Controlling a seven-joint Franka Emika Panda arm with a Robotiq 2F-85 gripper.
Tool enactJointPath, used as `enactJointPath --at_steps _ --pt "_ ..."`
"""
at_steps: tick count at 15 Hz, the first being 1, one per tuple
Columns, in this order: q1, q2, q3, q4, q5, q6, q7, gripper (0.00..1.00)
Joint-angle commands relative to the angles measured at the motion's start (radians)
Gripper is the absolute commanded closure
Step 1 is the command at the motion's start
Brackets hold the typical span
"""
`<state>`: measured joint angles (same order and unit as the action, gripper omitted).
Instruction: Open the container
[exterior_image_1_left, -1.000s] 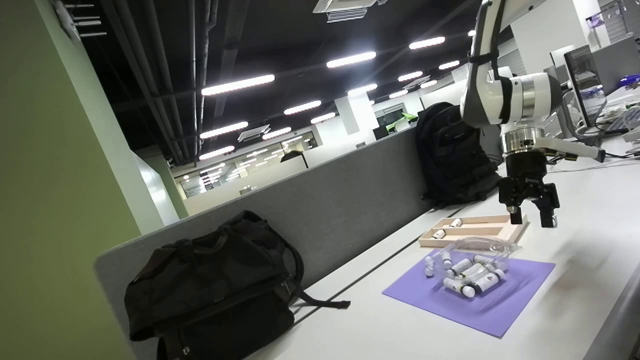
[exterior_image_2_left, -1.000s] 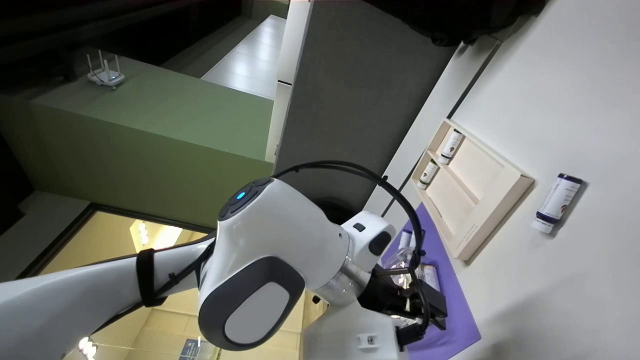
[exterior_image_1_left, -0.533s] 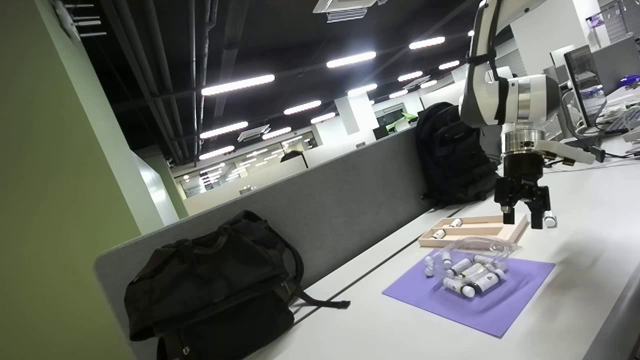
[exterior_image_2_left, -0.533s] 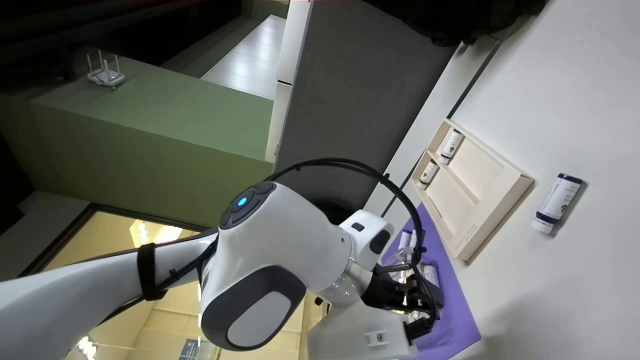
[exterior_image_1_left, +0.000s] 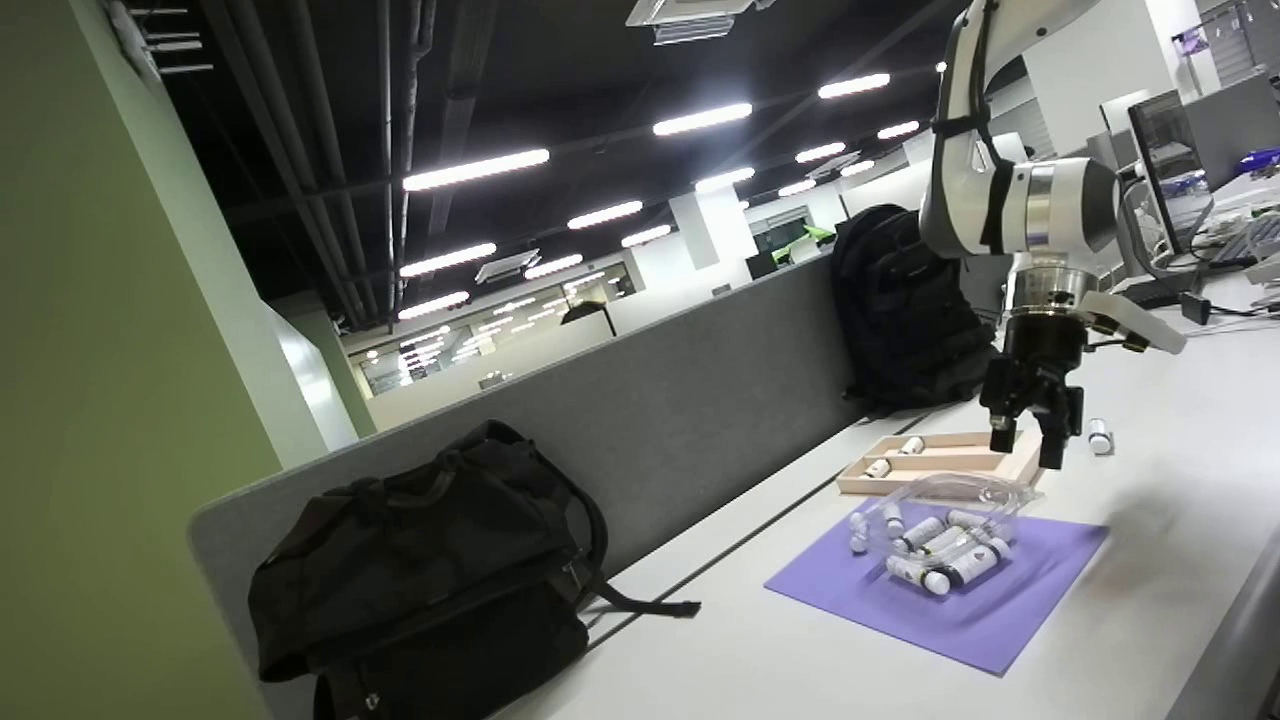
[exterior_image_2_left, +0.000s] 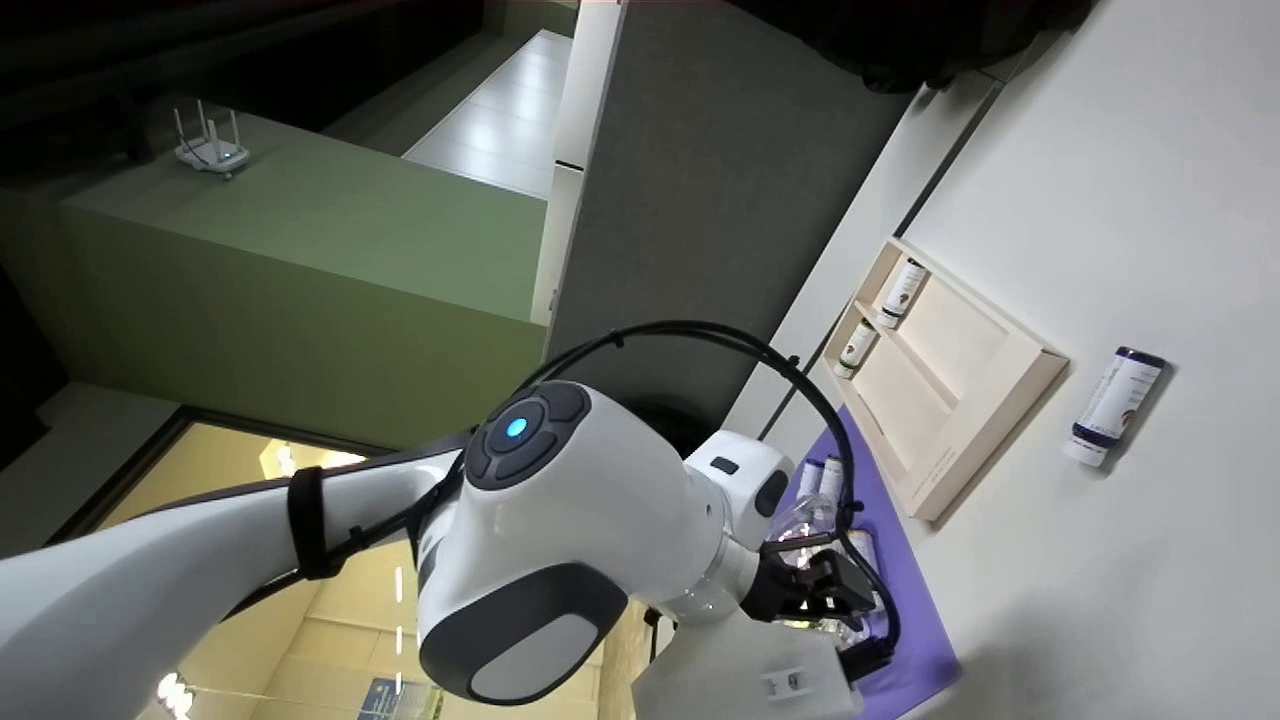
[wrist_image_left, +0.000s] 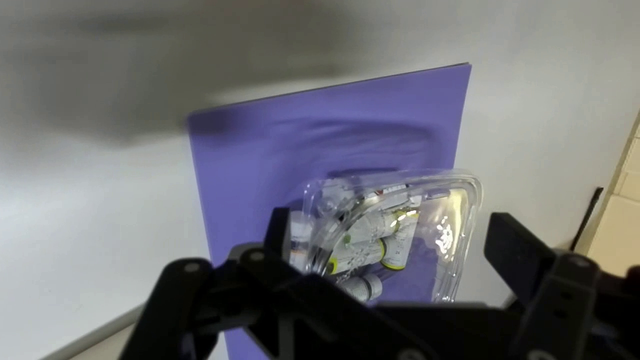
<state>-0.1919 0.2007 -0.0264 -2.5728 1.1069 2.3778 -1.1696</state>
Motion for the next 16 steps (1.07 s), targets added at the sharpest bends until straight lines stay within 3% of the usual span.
enactJointPath --at_steps 1,16 --pt "0.015 0.034 -0.020 0.032 0.040 -0.028 -0.044 0.00" --pt "0.014 0.104 -0.035 0.087 0.154 -0.156 -0.152 0.00"
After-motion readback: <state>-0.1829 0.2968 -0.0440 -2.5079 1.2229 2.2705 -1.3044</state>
